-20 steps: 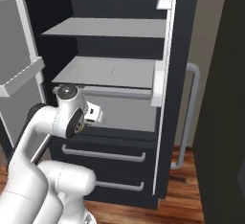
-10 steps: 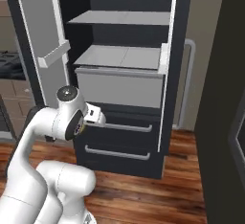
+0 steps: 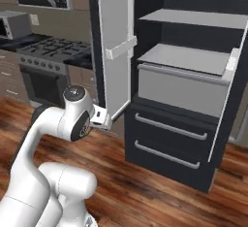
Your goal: Retrieve the pear and banana from the fridge and place them into the bowl on the dining table.
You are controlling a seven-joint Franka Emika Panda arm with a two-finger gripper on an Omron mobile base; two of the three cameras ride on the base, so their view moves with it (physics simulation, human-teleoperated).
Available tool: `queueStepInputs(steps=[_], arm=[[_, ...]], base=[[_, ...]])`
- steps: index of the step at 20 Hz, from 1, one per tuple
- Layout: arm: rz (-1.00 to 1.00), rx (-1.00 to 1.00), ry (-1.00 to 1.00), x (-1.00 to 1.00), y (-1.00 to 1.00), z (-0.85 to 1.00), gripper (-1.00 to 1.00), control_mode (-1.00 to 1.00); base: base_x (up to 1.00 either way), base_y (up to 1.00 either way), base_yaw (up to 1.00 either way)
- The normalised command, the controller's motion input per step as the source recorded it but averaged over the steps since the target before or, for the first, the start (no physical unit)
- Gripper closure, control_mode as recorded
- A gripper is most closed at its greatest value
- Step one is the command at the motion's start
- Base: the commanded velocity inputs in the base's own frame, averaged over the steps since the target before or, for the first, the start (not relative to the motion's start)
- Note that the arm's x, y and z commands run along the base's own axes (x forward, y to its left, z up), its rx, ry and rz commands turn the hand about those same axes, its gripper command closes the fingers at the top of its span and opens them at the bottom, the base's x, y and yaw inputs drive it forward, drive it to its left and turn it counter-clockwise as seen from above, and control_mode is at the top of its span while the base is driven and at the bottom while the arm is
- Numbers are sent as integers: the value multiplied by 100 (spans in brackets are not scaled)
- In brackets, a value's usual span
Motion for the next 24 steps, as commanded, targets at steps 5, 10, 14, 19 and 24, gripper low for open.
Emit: queueStepInputs(steps=[5, 10, 14, 19, 24], arm=[[0, 0, 0, 0, 0, 0, 100, 100], [0, 0, 0, 0, 0, 0, 100, 100], [0, 0, 0, 0, 0, 0, 100, 100], [0, 0, 0, 0, 0, 0, 100, 100], [0, 0, 0, 0, 0, 0, 100, 100]], base=[[-22, 65, 65], [-3, 53, 63], [37, 35, 48], [98, 6, 35], [100, 0, 18]])
